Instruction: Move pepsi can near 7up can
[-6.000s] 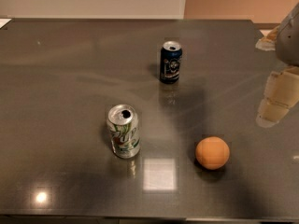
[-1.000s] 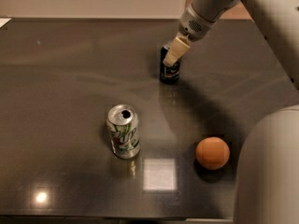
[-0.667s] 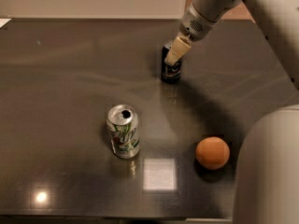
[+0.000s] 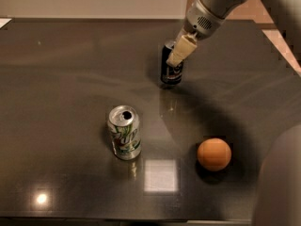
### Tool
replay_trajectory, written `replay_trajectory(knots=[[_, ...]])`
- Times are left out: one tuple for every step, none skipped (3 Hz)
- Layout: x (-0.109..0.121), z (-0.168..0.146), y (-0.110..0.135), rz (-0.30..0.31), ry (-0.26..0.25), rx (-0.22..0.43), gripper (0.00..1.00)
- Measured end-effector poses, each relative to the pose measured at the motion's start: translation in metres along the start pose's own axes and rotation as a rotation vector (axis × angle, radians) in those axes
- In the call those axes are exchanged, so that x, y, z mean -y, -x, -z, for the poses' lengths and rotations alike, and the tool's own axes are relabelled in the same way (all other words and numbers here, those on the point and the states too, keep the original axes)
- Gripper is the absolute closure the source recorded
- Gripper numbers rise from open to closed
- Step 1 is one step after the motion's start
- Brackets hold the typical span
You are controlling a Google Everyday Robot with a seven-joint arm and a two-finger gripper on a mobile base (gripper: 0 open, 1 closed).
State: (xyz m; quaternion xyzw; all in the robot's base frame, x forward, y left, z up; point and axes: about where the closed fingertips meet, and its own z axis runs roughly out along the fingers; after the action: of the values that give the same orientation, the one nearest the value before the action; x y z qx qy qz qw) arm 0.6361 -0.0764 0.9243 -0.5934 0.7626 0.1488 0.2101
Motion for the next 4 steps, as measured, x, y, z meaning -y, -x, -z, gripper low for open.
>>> replay_trajectory(knots=[[-0.044, 0.012, 0.005, 0.102, 0.044, 0.014, 1.00], [-0.077, 0.013, 0.006, 0.165, 0.087, 0.012, 1.00], [-0.136, 0.001, 0.011, 0.290, 0.157, -0.001, 1.00], [-0.186, -0.016, 0.014, 0.420, 0.247, -0.032, 1.00]])
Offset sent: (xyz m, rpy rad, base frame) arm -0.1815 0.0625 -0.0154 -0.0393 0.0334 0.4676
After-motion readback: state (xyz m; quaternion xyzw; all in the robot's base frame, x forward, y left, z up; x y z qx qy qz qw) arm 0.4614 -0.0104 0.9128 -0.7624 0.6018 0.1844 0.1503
